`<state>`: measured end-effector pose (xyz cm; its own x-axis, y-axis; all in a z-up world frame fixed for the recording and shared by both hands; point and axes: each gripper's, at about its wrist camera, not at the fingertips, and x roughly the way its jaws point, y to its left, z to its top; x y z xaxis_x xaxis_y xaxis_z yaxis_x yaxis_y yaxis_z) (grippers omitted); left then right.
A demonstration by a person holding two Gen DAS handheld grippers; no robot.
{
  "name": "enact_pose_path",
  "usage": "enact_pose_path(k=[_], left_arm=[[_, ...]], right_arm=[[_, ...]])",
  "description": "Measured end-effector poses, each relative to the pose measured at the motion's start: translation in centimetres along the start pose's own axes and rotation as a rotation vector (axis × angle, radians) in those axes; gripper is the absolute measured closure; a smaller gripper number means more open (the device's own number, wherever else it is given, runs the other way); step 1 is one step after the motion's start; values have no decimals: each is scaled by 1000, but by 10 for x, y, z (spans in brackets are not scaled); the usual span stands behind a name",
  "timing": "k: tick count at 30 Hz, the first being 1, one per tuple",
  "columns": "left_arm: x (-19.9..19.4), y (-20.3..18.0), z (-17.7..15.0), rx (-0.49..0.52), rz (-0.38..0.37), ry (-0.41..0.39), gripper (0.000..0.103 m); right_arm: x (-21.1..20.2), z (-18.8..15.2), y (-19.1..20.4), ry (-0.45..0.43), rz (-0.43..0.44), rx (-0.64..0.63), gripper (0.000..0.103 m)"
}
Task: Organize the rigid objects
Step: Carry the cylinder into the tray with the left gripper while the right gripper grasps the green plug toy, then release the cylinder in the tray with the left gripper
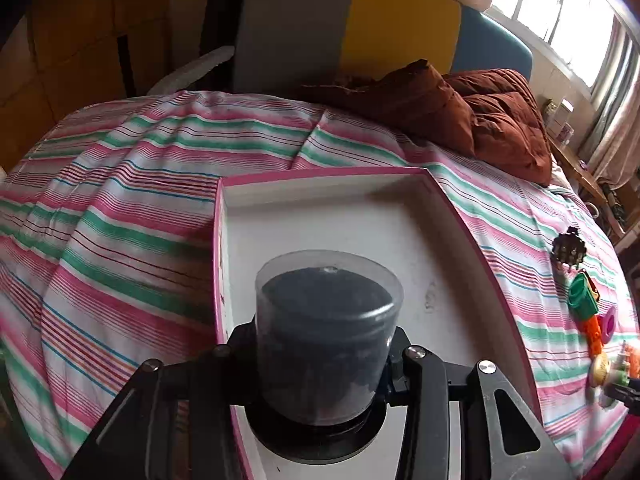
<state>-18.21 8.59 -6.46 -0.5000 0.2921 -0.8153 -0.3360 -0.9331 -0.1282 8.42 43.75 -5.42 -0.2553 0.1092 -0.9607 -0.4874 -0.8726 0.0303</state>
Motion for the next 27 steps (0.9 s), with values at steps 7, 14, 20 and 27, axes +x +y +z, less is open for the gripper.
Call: enact_pose_path(k=[7,14,20,27], left_arm=[[-11,2,-4,-17,32,-27,40],[-48,3,-37,-64,41,-65,40],[-77,-14,-70,-55,25,-78,37],[-96,-28,-92,-16,41,-87,36]], right_arm=[[1,0,2,5,-1,-5,50],[0,0,3,1,-5,-11,50],[-3,-1,3,-19,13,-12,50],[-5,-2,5,-33,25,-13,50]])
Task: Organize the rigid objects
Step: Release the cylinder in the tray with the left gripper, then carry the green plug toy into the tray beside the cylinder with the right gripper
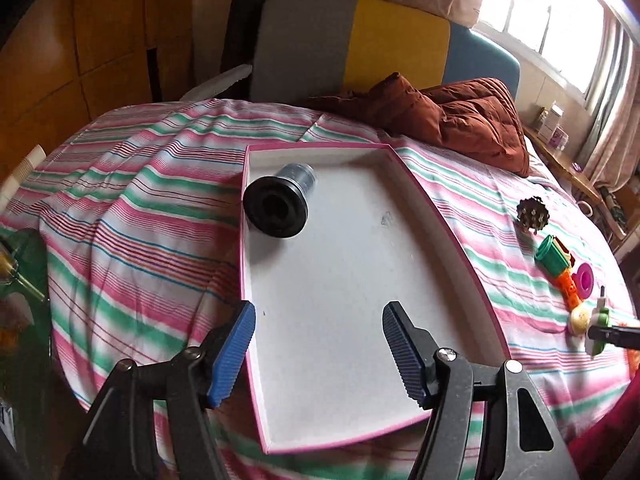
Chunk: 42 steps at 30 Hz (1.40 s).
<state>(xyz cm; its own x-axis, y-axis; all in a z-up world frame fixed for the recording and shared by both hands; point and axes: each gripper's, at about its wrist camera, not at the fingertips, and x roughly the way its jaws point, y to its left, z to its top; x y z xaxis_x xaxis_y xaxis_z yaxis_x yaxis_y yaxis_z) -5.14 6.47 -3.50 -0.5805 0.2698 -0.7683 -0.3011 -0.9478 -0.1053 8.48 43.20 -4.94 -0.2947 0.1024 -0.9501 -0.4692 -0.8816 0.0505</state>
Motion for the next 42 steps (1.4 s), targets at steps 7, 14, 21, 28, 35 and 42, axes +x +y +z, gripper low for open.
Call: enact_pose_path(k=[7,14,21,28,35,42], left_arm=[[-6,5,-8,-16,20,11,35],[-9,5,-12,-15,27,13,35],[-11,2,-16,-6,23,18,35],[-13,3,-16,-6,27,10,34],[-14,6,-19,-12,25,15,34],[-14,10,-20,-10,24,18,34]], right_arm=[[0,1,1,-6,8,-3,50],[-6,0,1,-40,47,1,50],[-7,0,2,-44,50,-5,50],[-9,0,5,-52,47,-18,50],[-15,-2,15,-80,58,-51,50],[-20,-3,59,-97,124,-133,50]])
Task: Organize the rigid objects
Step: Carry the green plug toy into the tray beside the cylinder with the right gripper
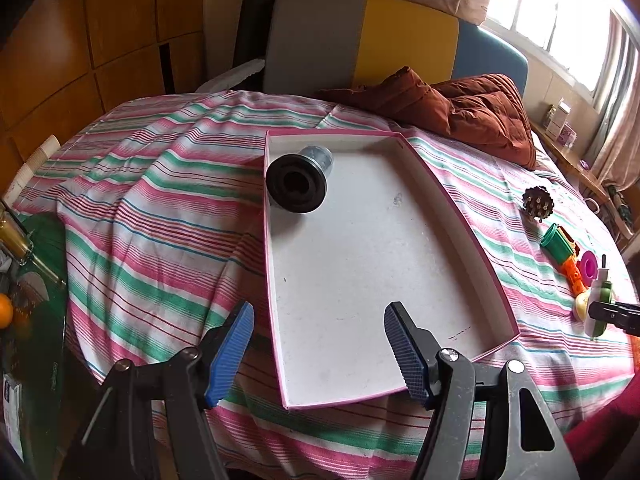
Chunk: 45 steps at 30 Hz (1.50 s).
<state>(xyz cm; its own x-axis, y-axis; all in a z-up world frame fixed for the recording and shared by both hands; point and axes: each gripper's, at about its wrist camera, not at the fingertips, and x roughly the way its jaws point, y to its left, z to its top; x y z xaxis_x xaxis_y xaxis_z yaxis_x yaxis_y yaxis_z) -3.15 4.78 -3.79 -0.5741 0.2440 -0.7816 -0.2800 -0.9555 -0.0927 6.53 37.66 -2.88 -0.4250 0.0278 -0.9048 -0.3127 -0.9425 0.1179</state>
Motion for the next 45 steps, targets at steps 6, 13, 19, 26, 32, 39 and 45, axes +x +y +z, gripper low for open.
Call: enact_pose_path(k=[6,13,19,26,32,39,45], left_arm=[[0,6,-1,-10,5,-1,34],[1,18,-4,-33,14,2,34],[0,39,-5,-79,33,-1,34],[-1,66,-8,-137,69,-1,34],[2,82,-11,-171,84,12,34],[2,83,-13,-173,88,12,34],[0,78,-12,-164,88,7,34]], right_arm=[[-7,15,56,-42,109,-85,50],[6,36,135,-22,210,-214,50],[35,53,197,29,254,-302,50],[73,73,252,80,281,-302,50],[107,84,289,134,290,-306,50],[117,86,288,149,357,-266,46],[103,77,279,98,367,-271,33]])
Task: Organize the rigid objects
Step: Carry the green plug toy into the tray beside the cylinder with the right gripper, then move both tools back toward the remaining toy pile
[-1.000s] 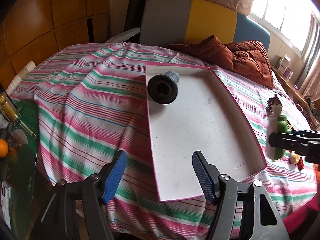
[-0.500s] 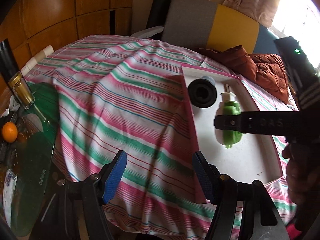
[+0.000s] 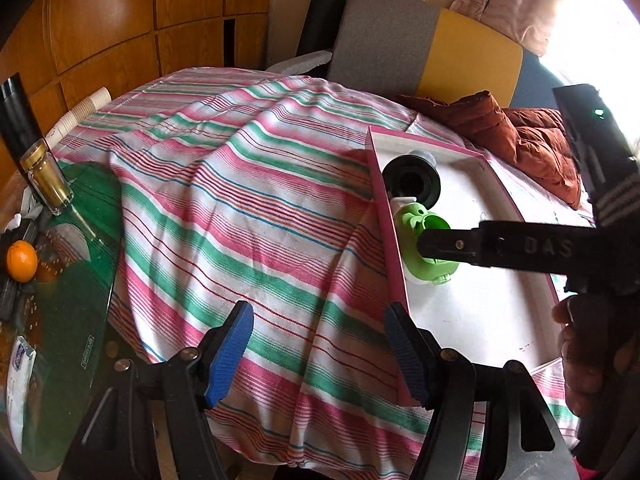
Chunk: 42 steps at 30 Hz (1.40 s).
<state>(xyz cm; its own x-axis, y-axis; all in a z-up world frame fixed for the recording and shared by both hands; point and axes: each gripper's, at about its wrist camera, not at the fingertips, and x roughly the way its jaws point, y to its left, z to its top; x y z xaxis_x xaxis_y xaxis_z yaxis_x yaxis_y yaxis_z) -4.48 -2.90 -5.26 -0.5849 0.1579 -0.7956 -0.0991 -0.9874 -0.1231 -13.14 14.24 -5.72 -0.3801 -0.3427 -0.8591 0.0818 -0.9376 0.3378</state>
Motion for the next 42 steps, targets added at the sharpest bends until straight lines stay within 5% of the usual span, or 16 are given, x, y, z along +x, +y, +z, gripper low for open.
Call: enact_pose_path(k=[22,42], left_arm=[[-19,-18,-3,59,-7,-32,31],[-27,-45,-6,152,-19,-50,31]], right_arm=[[-69,-40,-3,-254,-261,-101,18],[-128,-59,-64,-340,-375,-33,18]])
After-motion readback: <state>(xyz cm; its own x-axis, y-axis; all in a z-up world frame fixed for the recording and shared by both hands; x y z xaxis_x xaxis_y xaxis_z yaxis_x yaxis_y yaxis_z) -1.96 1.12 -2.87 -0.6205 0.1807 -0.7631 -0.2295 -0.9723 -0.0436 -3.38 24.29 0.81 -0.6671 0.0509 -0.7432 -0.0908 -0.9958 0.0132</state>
